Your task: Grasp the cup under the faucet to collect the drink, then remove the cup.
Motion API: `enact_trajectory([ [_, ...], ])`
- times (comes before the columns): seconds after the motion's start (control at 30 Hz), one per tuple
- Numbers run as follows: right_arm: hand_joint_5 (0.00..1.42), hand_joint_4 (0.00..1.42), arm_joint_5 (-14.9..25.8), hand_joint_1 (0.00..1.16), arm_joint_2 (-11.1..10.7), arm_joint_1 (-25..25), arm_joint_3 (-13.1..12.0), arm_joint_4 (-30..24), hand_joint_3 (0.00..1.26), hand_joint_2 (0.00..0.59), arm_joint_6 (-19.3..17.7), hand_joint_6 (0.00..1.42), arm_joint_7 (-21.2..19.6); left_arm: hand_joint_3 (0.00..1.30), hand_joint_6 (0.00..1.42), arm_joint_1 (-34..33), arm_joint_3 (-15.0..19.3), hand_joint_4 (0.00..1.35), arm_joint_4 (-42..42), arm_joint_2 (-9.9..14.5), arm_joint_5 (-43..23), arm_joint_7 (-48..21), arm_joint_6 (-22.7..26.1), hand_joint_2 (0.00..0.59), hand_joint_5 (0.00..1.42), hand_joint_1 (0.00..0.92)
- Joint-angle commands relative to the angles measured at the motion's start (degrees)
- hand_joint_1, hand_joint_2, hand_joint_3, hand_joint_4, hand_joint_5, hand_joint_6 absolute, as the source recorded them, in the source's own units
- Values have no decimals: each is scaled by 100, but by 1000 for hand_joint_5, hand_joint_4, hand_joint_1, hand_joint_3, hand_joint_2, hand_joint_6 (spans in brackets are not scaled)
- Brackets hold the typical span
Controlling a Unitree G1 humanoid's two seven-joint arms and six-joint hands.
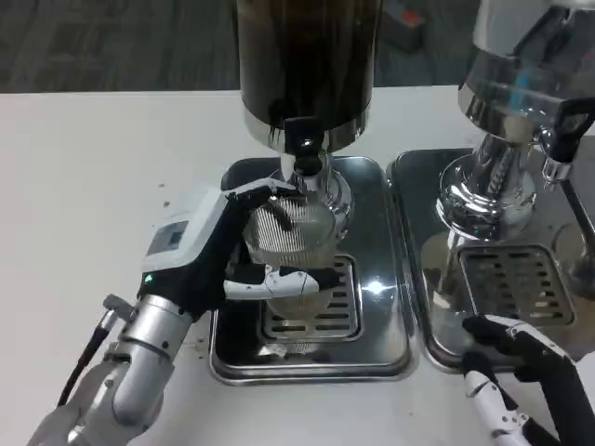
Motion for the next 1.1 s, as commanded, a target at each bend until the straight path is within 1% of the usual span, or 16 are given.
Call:
enact_trajectory([
  [0.03, 272, 309, -24, 252, 33, 33, 13, -94, 346, 436, -38, 372, -100, 710, 1424, -215, -49, 926, 144, -86, 0, 128, -78, 6, 1117, 496],
  [0.37, 272, 309, -42, 249, 38, 63, 11, -120, 348, 437, -22, 380, -94, 697, 1424, -399, -184, 902, 429, -236, 8, 105, -113, 2, 1104, 490],
  [0.57, 272, 309, -33, 250, 67, 77, 27, -108, 348, 436, -7, 385, -101, 696, 1424, -441, -311, 902, 552, -231, 69, 166, -136, 0, 1093, 484],
  [0.83, 272, 309, -25, 244, 119, 123, 38, -112, 354, 440, -10, 387, -118, 696, 1424, -424, -522, 902, 606, -121, 308, 433, -155, 2, 1093, 476],
  [0.93, 283, 309, -17, 238, 139, 126, 52, -118, 356, 442, 2, 387, -113, 696, 1424, -385, -592, 902, 581, -58, 455, 635, -57, 2, 1093, 475],
  [1.1, 286, 309, -41, 235, 175, 94, 104, -144, 356, 443, 58, 387, -72, 696, 1424, -329, -581, 892, 627, 56, 518, 800, -32, 2, 1092, 473],
])
